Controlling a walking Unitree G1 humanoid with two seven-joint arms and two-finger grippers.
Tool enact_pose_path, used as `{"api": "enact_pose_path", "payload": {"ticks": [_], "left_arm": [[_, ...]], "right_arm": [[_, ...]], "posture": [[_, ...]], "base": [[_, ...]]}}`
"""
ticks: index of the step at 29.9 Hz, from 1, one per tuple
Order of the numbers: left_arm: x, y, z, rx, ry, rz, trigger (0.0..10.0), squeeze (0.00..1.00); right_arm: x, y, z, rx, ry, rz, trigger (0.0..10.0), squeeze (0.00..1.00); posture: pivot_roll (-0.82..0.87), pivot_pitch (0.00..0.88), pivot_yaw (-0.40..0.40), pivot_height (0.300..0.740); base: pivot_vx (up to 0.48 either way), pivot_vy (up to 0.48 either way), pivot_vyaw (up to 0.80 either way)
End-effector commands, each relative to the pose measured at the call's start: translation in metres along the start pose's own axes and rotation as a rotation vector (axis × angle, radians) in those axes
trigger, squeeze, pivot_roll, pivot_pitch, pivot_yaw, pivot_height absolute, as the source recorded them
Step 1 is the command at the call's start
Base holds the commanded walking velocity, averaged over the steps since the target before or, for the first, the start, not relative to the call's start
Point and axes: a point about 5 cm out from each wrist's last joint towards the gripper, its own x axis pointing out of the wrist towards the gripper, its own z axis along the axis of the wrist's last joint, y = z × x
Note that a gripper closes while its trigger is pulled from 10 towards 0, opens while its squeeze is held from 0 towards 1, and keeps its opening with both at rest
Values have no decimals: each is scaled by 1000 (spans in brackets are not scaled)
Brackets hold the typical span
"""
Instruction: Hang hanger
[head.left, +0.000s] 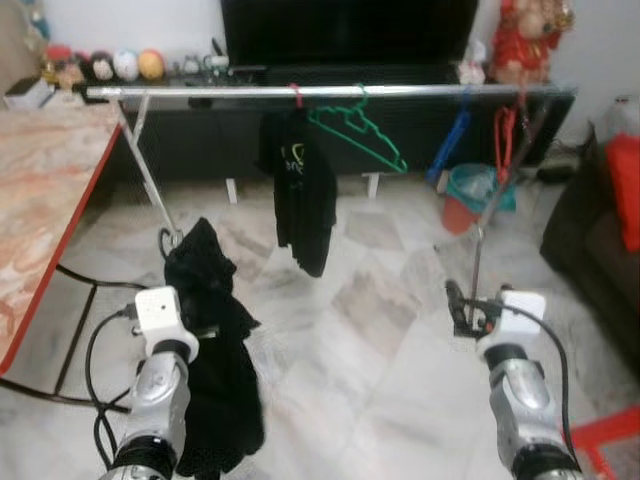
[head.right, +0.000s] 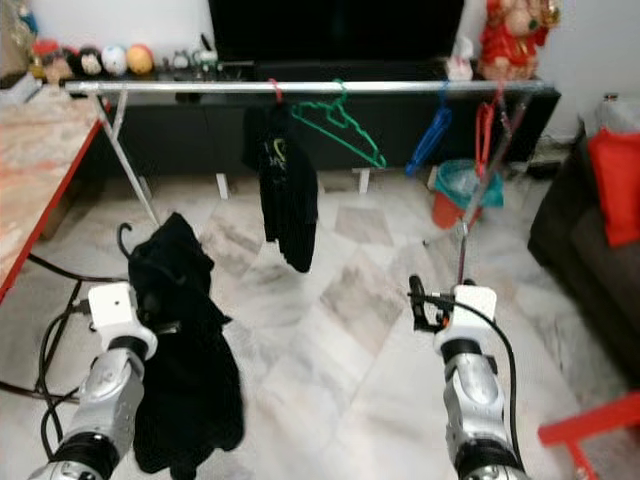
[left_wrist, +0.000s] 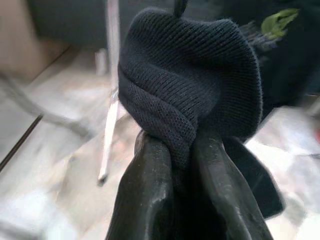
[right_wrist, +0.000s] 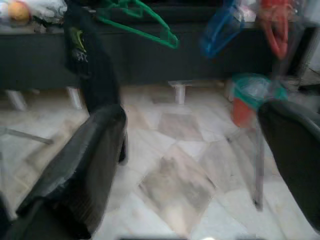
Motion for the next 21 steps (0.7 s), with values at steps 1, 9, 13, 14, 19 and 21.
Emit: {"api": "enact_pose_path", "payload": {"ticks": [1,9,13,14,19,21], "left_arm": [[3,-7,10,-10,-63,-4,10000,0],[0,-4,10,10,-63,5,10000,0],[2,-3,14,12,-69,4,10000,0],[3,-4,16,14,-74,-1,10000,0],[5,-7,21,20,-90,-13,10000,0],[5,-7,22,25,-91,-14,10000,0]], "right_arm": [[-4,-14,-2,-19,30,-26,10000,0],[-2,-7,-3,-10,34,-23,10000,0],[-4,0,-5,-12,31,3,10000,0],[-7,1,-9,-10,38,6,10000,0],[-17,-5,-30,42,156,-61,10000,0],[-30,-13,-53,-21,318,-122,10000,0]], "posture": [[-118,0,-74,740],[-111,0,-55,740],[-107,0,-44,740],[-105,0,-42,740],[-105,0,-35,740],[-107,0,-29,740]], "base": [[412,0,0],[420,0,0],[426,0,125],[428,0,531],[431,0,258],[433,0,0]]}}
